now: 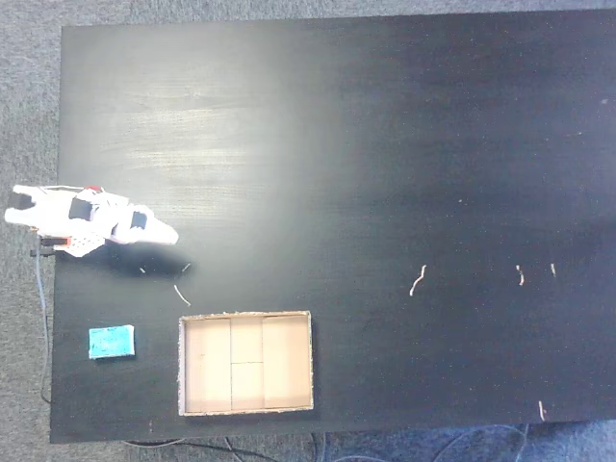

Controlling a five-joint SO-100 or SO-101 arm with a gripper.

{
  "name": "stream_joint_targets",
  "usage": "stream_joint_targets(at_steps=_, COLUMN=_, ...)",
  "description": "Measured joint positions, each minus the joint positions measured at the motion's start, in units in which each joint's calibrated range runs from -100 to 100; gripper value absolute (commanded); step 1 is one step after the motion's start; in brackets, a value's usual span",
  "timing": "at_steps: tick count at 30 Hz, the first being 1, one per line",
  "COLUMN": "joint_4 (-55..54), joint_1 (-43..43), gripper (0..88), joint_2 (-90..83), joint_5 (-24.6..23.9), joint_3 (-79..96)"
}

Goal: Pick the green block and drop it in the box on the right.

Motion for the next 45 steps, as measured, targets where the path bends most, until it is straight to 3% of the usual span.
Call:
stream_joint_targets(at_steps=7, joint_4=15.4, joint_1=31.3, gripper=59.5, joint_2=38.5, joint_5=-2.3, joint_3=-51.9)
stream_joint_targets(at_steps=11, joint_4=21.6, joint_1=44.8, gripper=69.0, joint_2=59.9, joint_5=-4.3, joint_3=-66.3)
stream_joint_targets(at_steps=14, joint_4=27.3, joint_1=52.2, gripper=69.5, joint_2=73.6, joint_5=-4.3, joint_3=-74.1)
stream_joint_targets(at_steps=20, joint_4=35.8, joint_1=55.6, gripper=68.6, joint_2=91.2, joint_5=-5.2, joint_3=-79.2)
stream_joint_targets(at_steps=29, joint_4=31.6, joint_1=53.4, gripper=60.1, joint_2=111.5, joint_5=-5.6, joint_3=-82.0)
stream_joint_targets(at_steps=38, joint_4=37.2, joint_1=53.1, gripper=34.5, joint_2=114.1, joint_5=-3.1, joint_3=-81.8)
stream_joint_targets(at_steps=45, joint_4=37.0, joint_1=53.2, gripper=22.7, joint_2=112.5, joint_5=-3.8, joint_3=-80.7)
